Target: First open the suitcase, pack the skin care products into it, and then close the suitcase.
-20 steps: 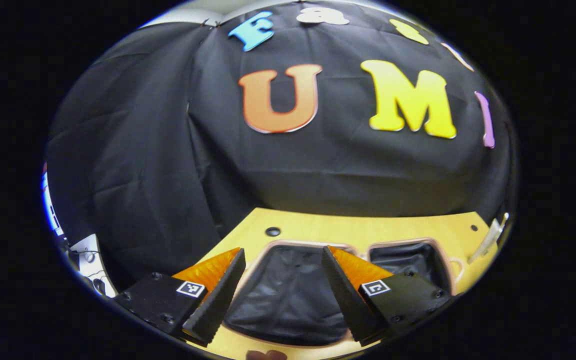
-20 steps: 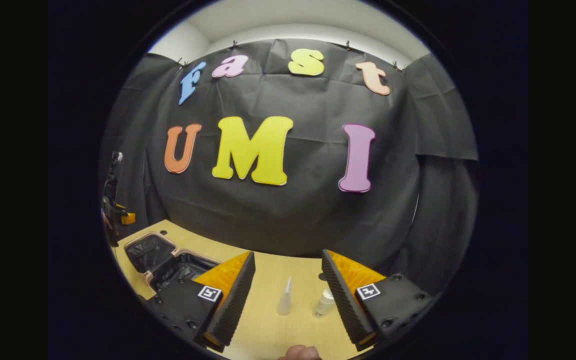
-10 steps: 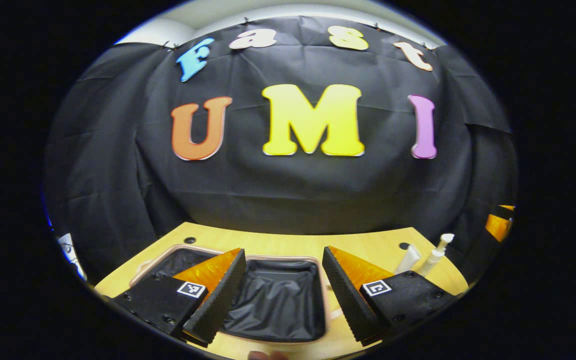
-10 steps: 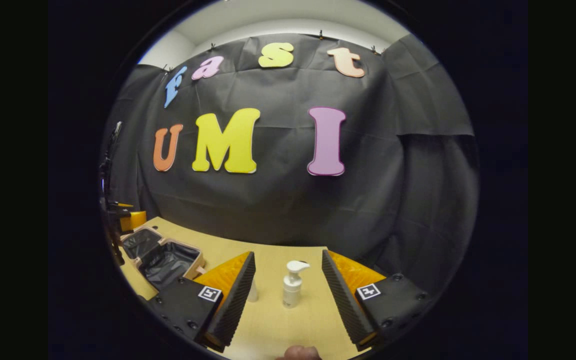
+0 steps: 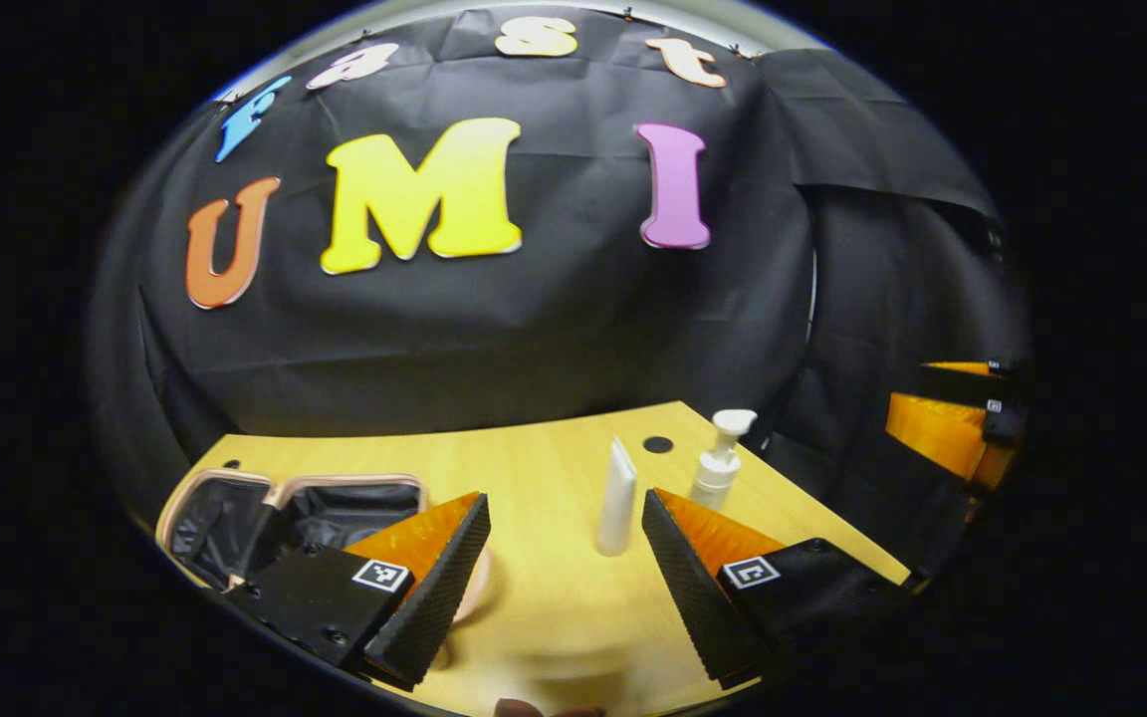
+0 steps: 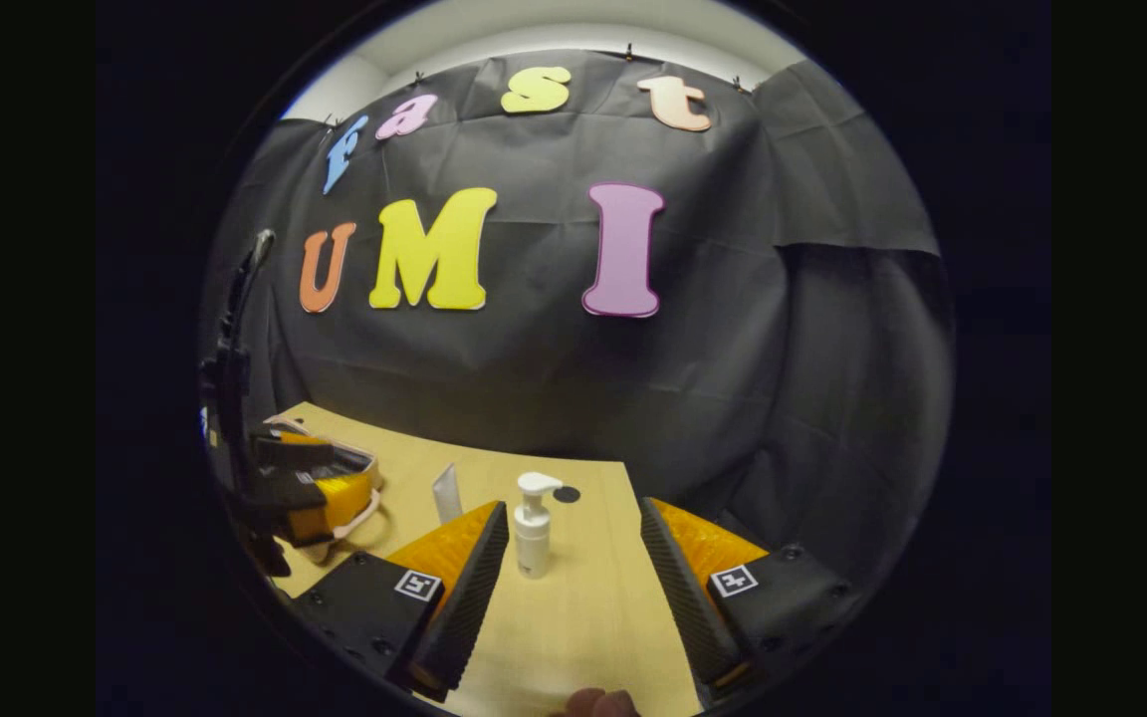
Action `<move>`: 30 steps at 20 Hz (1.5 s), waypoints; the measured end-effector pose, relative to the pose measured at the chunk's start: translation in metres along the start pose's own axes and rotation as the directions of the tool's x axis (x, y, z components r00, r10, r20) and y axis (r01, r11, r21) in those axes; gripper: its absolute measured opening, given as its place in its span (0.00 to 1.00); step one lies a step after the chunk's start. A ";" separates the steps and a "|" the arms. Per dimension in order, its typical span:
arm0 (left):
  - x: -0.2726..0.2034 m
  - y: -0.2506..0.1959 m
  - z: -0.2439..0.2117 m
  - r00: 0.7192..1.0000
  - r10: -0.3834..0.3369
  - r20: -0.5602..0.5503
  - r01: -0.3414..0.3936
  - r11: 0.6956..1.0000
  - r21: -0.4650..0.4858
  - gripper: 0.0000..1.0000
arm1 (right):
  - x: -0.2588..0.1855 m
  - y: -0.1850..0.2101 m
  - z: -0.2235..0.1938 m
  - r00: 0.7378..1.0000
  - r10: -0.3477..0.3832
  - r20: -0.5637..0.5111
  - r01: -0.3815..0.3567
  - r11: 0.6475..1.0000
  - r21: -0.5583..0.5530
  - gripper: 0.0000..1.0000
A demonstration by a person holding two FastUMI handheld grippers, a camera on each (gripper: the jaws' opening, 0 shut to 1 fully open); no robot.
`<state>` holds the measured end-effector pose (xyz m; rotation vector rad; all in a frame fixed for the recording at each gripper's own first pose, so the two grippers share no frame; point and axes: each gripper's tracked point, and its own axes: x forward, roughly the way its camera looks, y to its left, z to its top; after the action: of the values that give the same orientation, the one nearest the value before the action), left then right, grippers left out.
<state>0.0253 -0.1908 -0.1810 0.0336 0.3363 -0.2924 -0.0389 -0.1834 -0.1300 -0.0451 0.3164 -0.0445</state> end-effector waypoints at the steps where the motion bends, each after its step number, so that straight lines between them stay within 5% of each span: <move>1: 0.011 -0.010 -0.011 1.000 -0.024 -0.018 0.024 1.000 0.001 0.98 | -0.001 -0.007 -0.004 1.000 -0.009 -0.010 0.009 1.000 -0.007 0.80; 8: 0.105 -0.016 -0.083 0.991 -0.051 -0.124 0.048 0.998 -0.026 0.99 | -0.012 -0.053 -0.024 0.994 -0.082 -0.077 0.079 0.996 -0.036 0.80; 15: 0.159 -0.013 -0.108 0.979 -0.052 -0.196 0.048 0.999 -0.023 0.98 | 0.002 -0.065 -0.035 0.988 -0.102 -0.114 0.100 0.995 -0.025 0.79; 18: 0.168 -0.014 -0.111 0.976 -0.061 -0.211 0.061 0.998 -0.004 0.87 | 0.011 -0.060 -0.037 0.989 -0.093 -0.112 0.091 0.996 -0.019 0.79; 23: 0.175 -0.018 -0.117 0.966 -0.087 -0.245 0.097 0.995 0.031 0.53 | 0.023 -0.045 -0.047 0.991 -0.062 -0.118 0.060 0.998 -0.017 0.79; 24: 0.176 -0.018 -0.117 0.964 -0.095 -0.248 0.106 0.994 0.031 0.59 | 0.027 -0.040 -0.052 0.991 -0.046 -0.123 0.044 0.999 -0.021 0.80; 26: 0.167 -0.016 -0.115 0.961 -0.101 -0.257 0.109 0.994 0.016 0.49 | 0.040 -0.026 -0.067 0.990 -0.005 -0.139 0.002 1.000 -0.022 0.79; 28: 0.149 -0.011 -0.098 0.967 -0.105 -0.231 0.107 0.994 -0.004 0.55 | 0.059 -0.009 -0.089 0.984 0.044 -0.172 -0.046 0.999 -0.009 0.80; 30: 0.122 -0.004 -0.075 0.975 -0.095 -0.201 0.094 0.995 -0.015 0.48 | 0.080 0.015 -0.111 0.971 0.111 -0.213 -0.108 0.994 0.026 0.79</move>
<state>0.1102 -0.2222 -0.2925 0.0418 0.5408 -0.3836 0.0033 -0.1771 -0.2613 -0.0082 0.5340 0.0584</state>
